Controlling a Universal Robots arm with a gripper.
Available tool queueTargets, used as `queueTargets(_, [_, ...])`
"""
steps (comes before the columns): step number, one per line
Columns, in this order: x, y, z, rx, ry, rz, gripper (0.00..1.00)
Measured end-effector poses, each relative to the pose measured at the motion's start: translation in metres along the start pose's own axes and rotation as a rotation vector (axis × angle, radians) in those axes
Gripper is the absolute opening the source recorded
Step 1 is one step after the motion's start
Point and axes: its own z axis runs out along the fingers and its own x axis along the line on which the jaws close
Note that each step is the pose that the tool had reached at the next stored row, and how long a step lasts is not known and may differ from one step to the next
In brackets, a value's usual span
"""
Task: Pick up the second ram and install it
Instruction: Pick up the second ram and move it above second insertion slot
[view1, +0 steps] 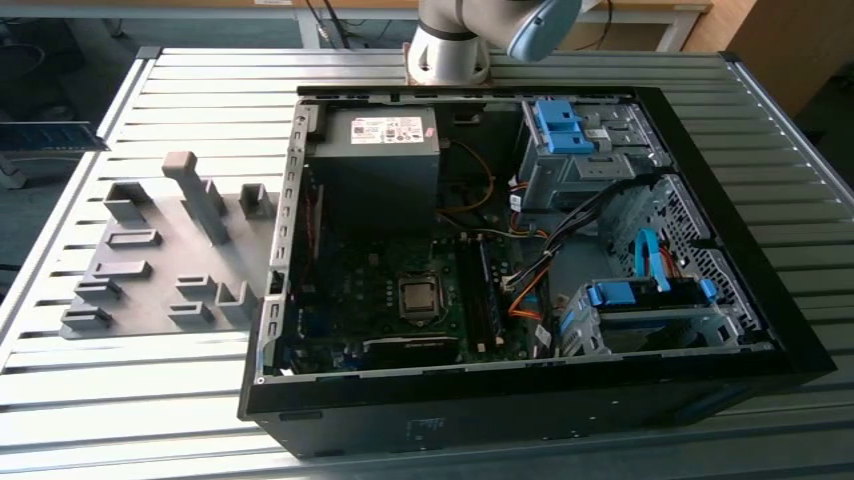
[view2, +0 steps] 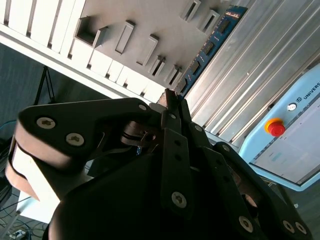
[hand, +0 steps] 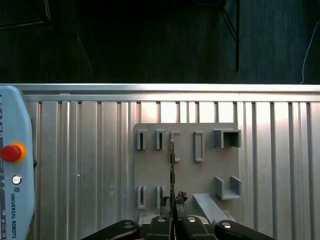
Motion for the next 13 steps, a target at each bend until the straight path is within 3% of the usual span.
queueTargets(13, [-0.0001, -0.0062, -0.0002, 0.0000, 0.0000, 0.000, 0.14])
